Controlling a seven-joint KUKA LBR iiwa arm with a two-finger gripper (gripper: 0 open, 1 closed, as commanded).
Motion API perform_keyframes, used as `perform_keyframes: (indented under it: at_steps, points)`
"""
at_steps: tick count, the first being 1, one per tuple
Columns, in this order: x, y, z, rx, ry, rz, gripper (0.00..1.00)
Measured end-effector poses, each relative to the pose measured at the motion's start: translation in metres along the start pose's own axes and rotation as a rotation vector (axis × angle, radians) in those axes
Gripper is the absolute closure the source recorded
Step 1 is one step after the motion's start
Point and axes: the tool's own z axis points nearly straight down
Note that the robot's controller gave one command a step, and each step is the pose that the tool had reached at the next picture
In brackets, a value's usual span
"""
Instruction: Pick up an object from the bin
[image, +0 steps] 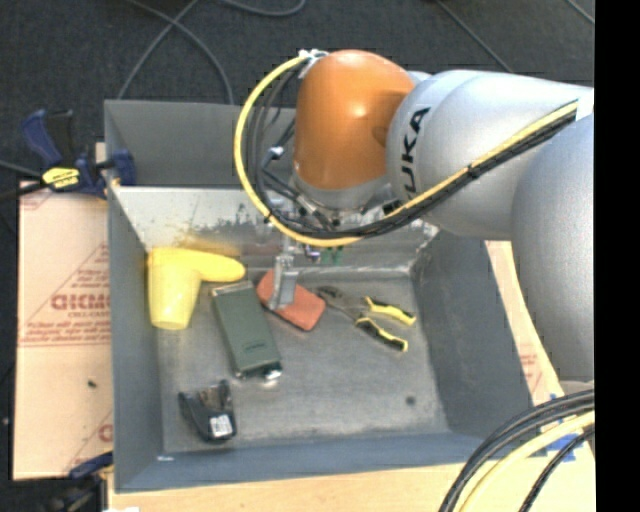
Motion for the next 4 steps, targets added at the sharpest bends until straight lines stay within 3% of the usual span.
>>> perform_keyframes:
  at_steps: [1,2,3,4]
  points:
    - [-0.001,-0.001,-0.006,-0.001,-0.008,0.003,0.0]
    - [0.001,-0.092,0.141,0.001,-0.001,0.016,0.0]
    - [0.011,-0.079,0.07,-0.004,-0.02,-0.006,0.0]
    - [0.007,-0.075,0.108,0.0,-0.001,0.307,0.0]
